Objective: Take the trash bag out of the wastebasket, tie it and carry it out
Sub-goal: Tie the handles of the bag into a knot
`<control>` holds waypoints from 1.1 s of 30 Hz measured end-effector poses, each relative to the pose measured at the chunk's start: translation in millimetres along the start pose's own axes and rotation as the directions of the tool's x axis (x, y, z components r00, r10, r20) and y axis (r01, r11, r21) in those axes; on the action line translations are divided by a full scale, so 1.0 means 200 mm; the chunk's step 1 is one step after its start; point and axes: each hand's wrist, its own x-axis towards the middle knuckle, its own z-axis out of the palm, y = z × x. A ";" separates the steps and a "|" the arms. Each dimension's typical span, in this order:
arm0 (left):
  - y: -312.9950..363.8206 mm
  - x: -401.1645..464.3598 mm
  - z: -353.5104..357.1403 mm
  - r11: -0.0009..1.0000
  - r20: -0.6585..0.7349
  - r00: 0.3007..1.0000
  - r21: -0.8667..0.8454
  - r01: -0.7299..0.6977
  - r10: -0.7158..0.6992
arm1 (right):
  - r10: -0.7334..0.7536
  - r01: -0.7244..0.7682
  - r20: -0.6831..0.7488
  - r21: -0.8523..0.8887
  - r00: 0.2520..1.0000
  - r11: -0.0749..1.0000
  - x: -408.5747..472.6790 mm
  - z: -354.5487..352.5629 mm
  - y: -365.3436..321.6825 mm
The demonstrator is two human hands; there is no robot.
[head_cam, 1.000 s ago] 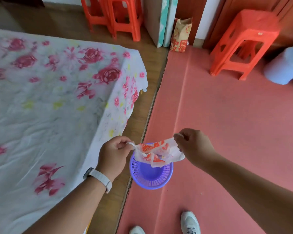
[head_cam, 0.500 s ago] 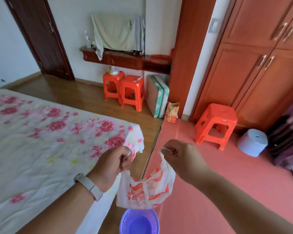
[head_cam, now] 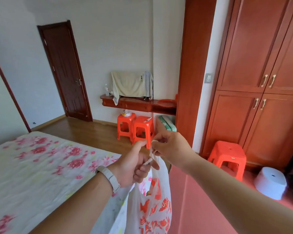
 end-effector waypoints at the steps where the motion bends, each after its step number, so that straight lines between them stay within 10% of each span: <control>1: 0.01 -0.02 0.00 1.000 0.036 0.999 0.007 0.008 -0.008 | -0.010 0.010 0.000 -0.002 1.000 1.000 0.00 0.00 -0.04; 15: -0.01 -0.08 0.03 0.975 -0.029 0.995 -0.198 -0.104 0.100 | -0.151 0.181 0.254 -0.101 0.956 0.978 -0.15 0.03 -0.19; 33: 0.07 -0.20 0.02 0.966 0.030 0.988 -0.218 -0.141 0.151 | -0.226 0.267 0.195 -0.220 0.954 0.938 -0.13 -0.01 -0.10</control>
